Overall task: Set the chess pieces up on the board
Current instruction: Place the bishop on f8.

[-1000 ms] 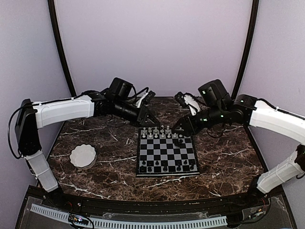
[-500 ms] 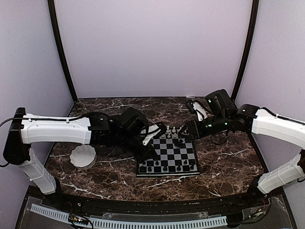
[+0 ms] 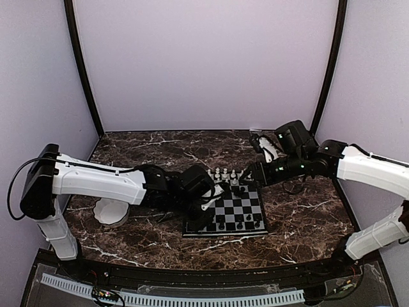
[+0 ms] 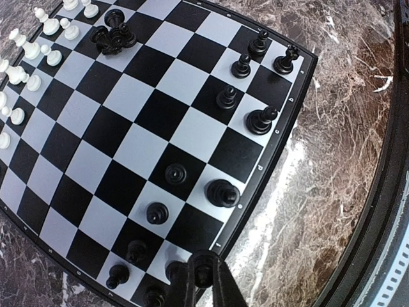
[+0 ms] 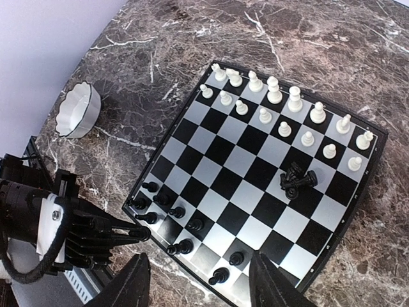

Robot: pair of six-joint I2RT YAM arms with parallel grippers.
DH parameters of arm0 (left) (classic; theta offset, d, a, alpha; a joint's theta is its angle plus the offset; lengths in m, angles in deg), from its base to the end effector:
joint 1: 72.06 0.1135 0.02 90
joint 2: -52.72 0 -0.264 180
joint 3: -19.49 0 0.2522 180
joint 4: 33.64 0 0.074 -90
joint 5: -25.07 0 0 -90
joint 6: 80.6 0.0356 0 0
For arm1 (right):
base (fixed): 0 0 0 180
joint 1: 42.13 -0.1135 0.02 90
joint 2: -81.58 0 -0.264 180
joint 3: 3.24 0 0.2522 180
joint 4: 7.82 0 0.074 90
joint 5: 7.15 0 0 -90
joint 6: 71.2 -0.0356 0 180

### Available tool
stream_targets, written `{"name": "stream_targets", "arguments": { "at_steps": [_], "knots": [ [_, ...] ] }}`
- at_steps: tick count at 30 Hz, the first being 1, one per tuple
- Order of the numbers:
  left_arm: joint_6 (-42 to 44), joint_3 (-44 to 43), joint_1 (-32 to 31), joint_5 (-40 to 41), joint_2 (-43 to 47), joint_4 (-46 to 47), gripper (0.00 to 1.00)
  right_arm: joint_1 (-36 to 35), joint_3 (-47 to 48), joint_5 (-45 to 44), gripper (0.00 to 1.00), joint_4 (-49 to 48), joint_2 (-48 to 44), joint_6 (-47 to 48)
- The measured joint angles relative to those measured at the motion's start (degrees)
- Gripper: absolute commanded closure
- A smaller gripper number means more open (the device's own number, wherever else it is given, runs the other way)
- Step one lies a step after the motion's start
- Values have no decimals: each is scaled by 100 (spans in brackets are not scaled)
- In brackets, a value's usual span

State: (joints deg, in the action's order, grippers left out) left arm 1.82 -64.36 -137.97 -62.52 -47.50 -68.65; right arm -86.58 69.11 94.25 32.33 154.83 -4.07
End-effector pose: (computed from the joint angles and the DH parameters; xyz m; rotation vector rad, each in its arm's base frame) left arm 0.1553 -0.3437 0.2166 1.2186 2.2218 -0.4885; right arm 0.1937 0.1998 0.2908 -0.5593 2.3492 0.8091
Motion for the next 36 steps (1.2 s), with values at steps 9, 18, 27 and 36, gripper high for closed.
{"name": "stream_targets", "arguments": {
  "at_steps": [9,18,27,36],
  "knots": [
    [-17,-28,0,-4,-332,87,100,0,0,-282,46,341,0,4],
    [-17,-136,0,-42,-514,149,100,0,0,-356,46,372,0,0],
    [-35,-234,0,22,-723,144,99,0,-26,-361,46,413,0,4],
    [-59,-308,0,122,-778,125,92,0,-33,-352,46,409,17,17]
  ]
}}
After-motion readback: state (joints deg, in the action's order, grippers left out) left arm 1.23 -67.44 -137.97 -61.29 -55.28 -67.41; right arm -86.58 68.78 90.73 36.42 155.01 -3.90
